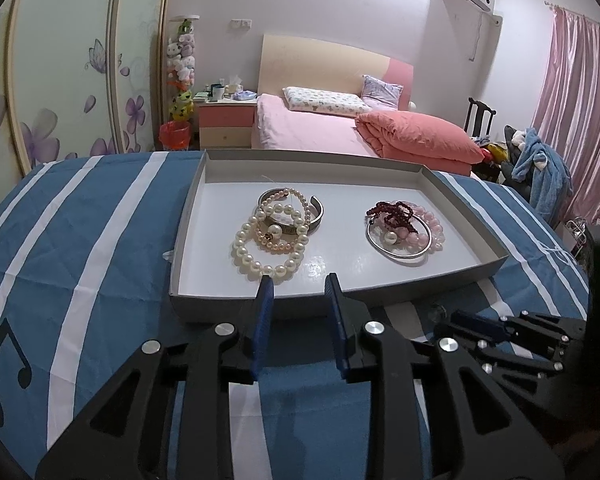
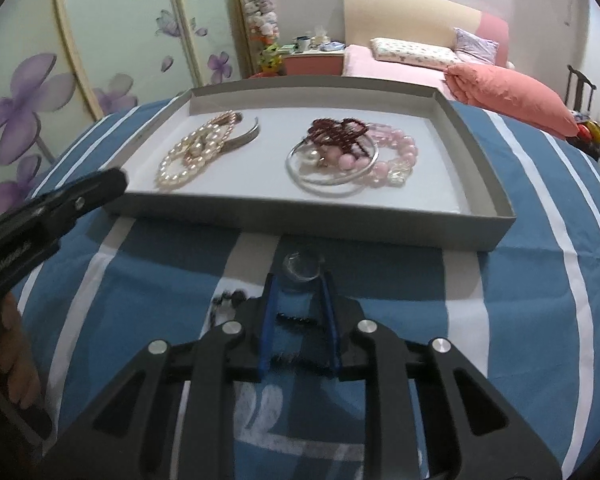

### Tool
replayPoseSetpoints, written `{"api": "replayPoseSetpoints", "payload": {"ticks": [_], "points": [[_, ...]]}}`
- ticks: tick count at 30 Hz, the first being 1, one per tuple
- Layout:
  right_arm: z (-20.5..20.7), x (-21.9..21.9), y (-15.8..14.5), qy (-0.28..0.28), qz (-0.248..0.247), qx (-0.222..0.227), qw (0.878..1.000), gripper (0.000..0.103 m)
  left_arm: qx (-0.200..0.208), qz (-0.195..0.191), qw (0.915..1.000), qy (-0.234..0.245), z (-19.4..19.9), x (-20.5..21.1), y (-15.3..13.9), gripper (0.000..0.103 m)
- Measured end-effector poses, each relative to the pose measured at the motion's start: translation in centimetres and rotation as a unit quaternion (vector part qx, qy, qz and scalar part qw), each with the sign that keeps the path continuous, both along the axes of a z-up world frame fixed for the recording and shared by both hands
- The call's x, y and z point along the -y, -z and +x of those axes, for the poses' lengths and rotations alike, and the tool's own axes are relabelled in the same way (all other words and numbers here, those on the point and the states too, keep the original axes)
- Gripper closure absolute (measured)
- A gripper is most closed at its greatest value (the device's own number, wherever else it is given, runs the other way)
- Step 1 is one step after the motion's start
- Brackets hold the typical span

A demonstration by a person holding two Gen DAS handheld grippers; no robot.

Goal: Organize jewelry
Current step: 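Grasp silver ring with right tool while left tool grasps black bead bracelet, then lift silver ring with right tool while left tool lifts black bead bracelet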

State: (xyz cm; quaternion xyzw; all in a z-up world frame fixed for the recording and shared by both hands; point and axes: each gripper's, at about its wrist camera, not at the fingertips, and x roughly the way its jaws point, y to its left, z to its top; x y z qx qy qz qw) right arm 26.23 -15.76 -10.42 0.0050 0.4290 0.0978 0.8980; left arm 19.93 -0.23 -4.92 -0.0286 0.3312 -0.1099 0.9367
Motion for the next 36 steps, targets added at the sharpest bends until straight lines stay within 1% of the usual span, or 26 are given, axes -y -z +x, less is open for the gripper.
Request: {"api": "replayPoseSetpoints", "payload": {"ticks": [4,11,18,19,21,24,28,32,36], "points": [[0.6,0.9,-0.3,0.016,0.007,0.004,1.000,0.080,0.000,-0.001,1.0000,-0.002,-0.1,-0.1,0.2,0.075],[1.2,0.2,-0.4,-0.003,0.014,0.001,1.000,0.079,-0.002,0.000,1.0000,-0.001,-0.1,-0.2,0.3,0.075],[1.9,-1.0,0.1,-0.013,0.001,-0.005,1.000,0.079,-0.005,0.000,1.0000,0.000,-0.1,-0.2,0.4,0.075],[2.0,-1.0,0.1,-0.013,-0.003,-0.004,1.000,0.081,-0.005,0.001,1.0000,0.001,-0.1,-0.2,0.5,0.075],[1.9,-1.1,0.1,-0.013,-0.012,-0.003,1.000,0.082,-0.006,0.001,1.0000,0.002,-0.2,-0.1,0.5,0.075],[1.8,-0.7,0.1,-0.005,-0.007,-0.003,1.000,0.082,-0.009,0.003,0.9999,0.007,-0.3,0.1,0.6,0.075],[0.7,1.5,-0.8,0.020,0.017,0.007,1.000,0.082,-0.017,0.007,0.9994,0.030,-0.7,1.1,0.6,0.075],[-1.1,3.9,-1.3,0.049,0.007,0.009,0.999,0.082,-0.034,0.011,0.9969,0.071,-1.1,2.9,1.1,0.075],[-2.4,6.1,-0.3,0.083,-0.004,-0.009,0.996,0.082,-0.054,0.010,0.9928,0.106,-1.3,4.6,1.7,0.075]]}}
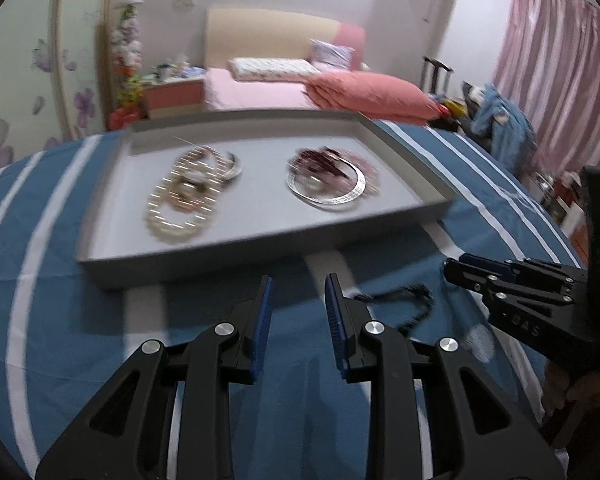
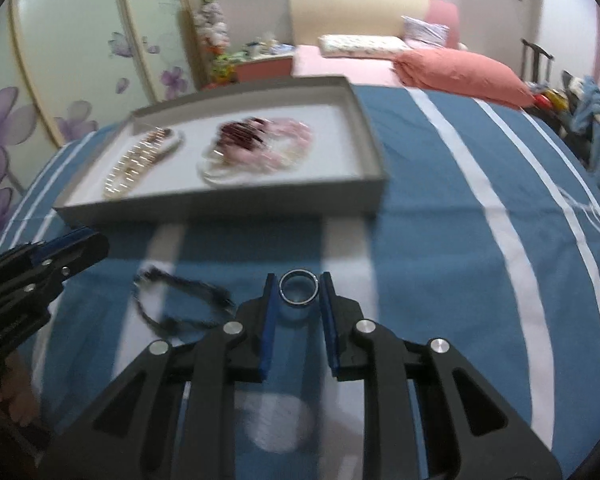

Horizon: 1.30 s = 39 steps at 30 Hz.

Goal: Organize jewelry
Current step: 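Lift silver ring with right tool while left tool lifts black bead bracelet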

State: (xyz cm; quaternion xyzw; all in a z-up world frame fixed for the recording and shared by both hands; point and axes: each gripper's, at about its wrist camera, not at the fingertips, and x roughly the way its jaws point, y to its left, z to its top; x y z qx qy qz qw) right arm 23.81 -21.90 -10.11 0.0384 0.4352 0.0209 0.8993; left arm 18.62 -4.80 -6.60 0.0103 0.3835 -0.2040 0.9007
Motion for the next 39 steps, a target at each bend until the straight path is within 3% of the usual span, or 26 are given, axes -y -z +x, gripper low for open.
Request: {"api": "replayPoseSetpoints", "payload": {"ticks": [9,11,13,17,21,25,39], "points": [[0.1,0.0,0.5,-0.002,-0.005,0.004,1.000,0.082,-0.028,0.053,0.9966,0.056,0.1,4.3,1.8,0.077],[0.1,0.1,0.5,-0.002,-0.003,0.004,1.000,0.082,-0.025,0.064,0.9957,0.061,0.2,4.8,1.7,0.090],[0.1,0.1,0.5,-0.003,-0.001,0.003,1.000,0.082,-0.018,0.081,0.9948,0.058,0.0,5.0,1.8,0.092],[0.1,-0.5,0.5,-0.015,0.003,0.002,1.000,0.082,-0.015,0.100,0.9945,0.025,0.1,3.8,1.9,0.092],[-0.1,-2.0,0.5,-0.041,0.002,0.002,0.999,0.082,-0.025,0.104,0.9936,-0.034,0.1,-0.1,1.8,0.092],[-0.2,-3.3,0.5,-0.058,-0.006,0.004,0.998,0.082,-0.027,0.102,0.9924,-0.063,-0.8,-2.7,1.7,0.092],[-0.4,-3.9,0.6,-0.062,-0.010,0.005,0.998,0.081,-0.025,0.091,0.9929,-0.073,-1.4,-3.0,1.7,0.086]]}}
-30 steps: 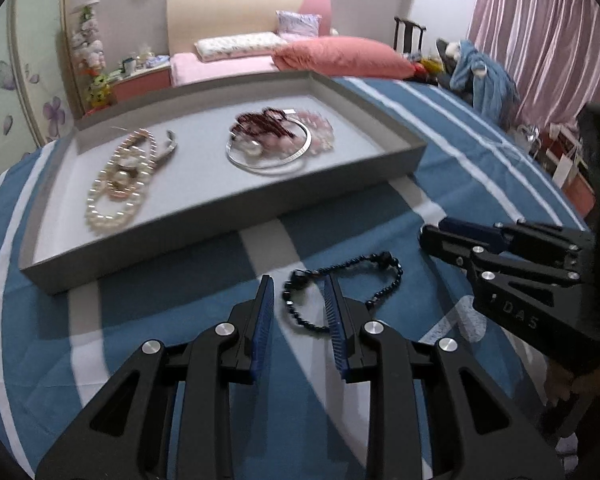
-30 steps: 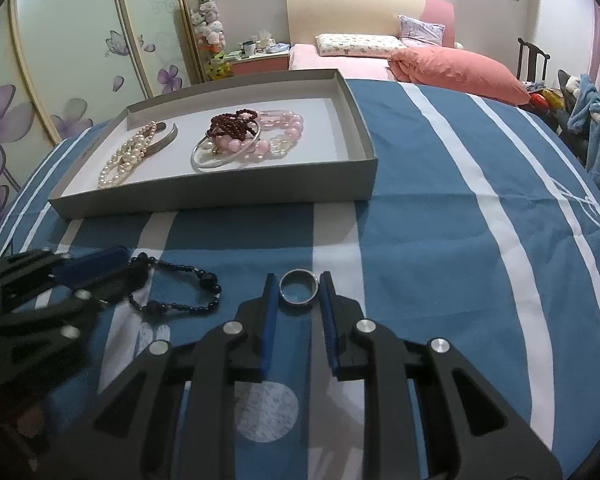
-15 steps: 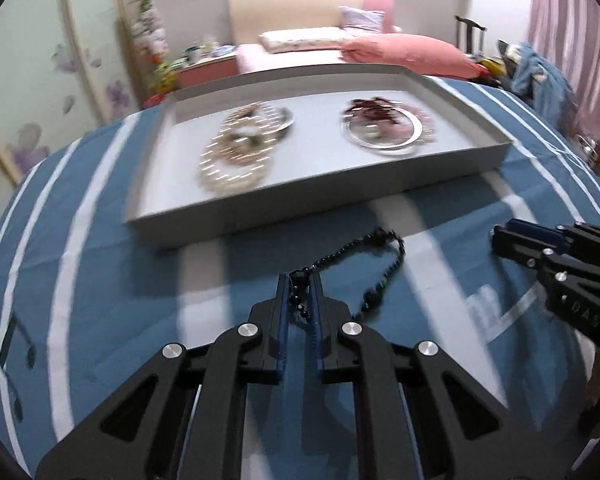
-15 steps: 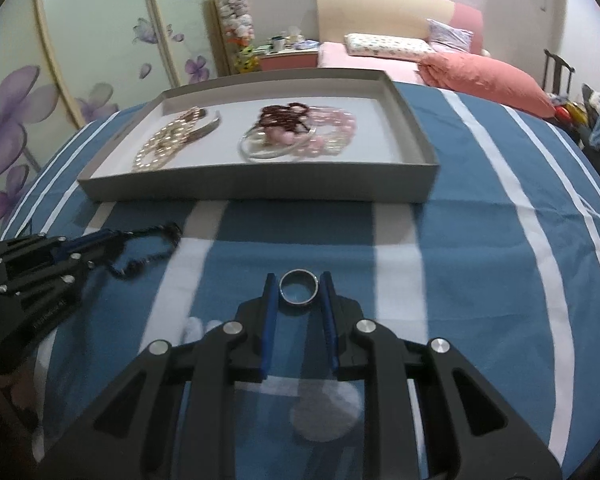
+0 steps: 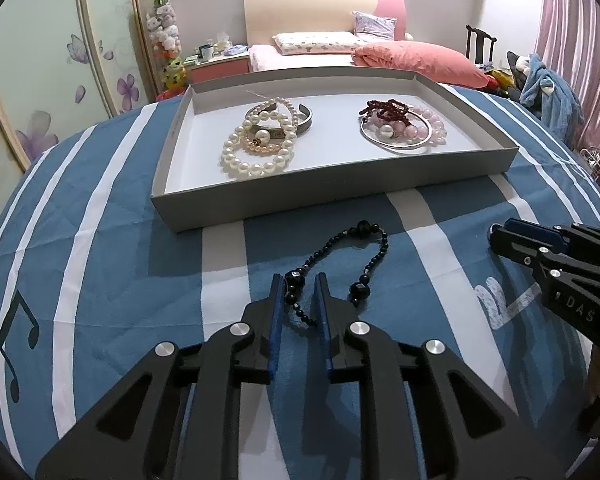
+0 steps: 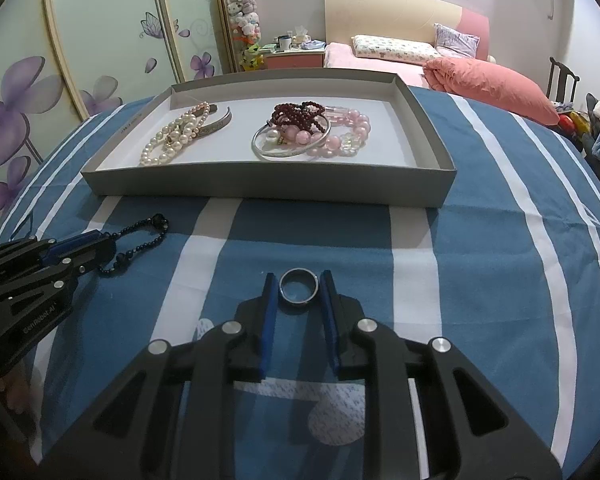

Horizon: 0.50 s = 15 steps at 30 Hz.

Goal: Organize jewelry
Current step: 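Lift silver ring with right tool while left tool lifts black bead bracelet, then carry ring over tray with right tool while left tool carries black bracelet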

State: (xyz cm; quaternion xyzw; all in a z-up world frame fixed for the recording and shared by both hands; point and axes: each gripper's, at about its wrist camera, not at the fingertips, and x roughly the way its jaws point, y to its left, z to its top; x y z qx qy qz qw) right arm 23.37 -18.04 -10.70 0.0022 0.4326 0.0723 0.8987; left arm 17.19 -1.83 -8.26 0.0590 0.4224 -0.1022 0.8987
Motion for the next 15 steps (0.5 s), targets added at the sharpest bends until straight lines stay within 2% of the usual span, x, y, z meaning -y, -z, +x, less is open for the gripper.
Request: {"api": "replayPoseSetpoints", "payload": {"ticks": [15], "points": [[-0.01,0.08,0.10,0.000,0.000,-0.001,1.000,0.081,-0.001,-0.004,1.0000,-0.001,0.12,0.12,-0.04,0.086]]}}
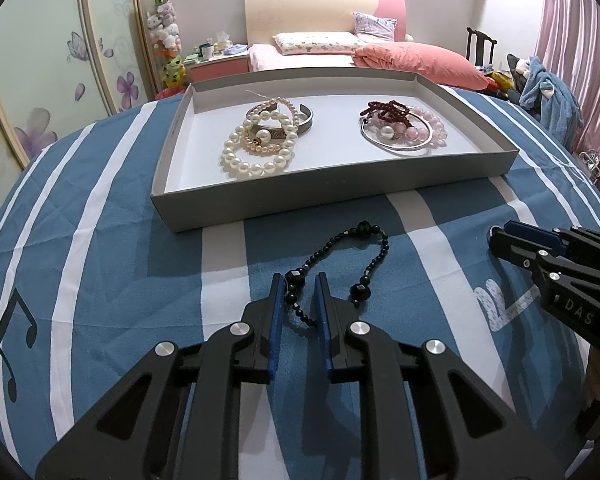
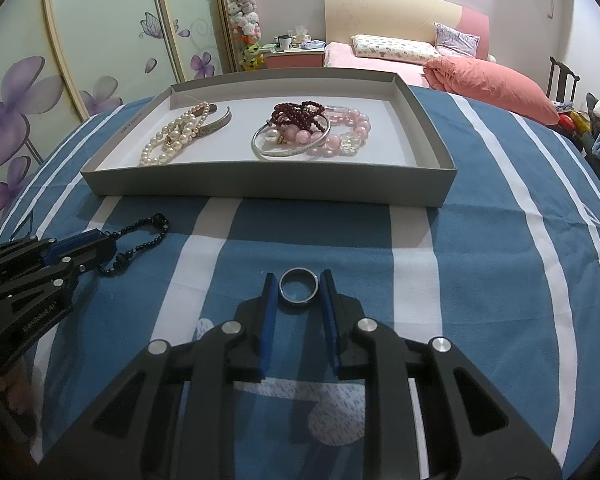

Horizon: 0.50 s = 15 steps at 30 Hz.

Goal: Organize jewelry
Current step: 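Carry ring over tray with right tool while left tool carries black bracelet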

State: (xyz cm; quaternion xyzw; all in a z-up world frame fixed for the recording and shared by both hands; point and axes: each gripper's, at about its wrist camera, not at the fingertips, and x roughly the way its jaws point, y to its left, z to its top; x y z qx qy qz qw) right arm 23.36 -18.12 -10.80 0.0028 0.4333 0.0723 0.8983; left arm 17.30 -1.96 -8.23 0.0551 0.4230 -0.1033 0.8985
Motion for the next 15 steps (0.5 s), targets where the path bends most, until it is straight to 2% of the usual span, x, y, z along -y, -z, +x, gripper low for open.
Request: {"api": "replayPoseSetpoints", "payload": {"ticks": [12,15], "points": [[0.07,-0.08,0.02,0.000,-0.004,0.000,1.000,0.081,-0.001,-0.002,1.0000,0.000,0.16,-0.21,0.03,0.086],[0.10,0.13,0.05,0.010,0.002,-0.001,1.000,0.081,-0.001,-0.007,1.0000,0.000,0.18,-0.31,0.00,0.092]]}}
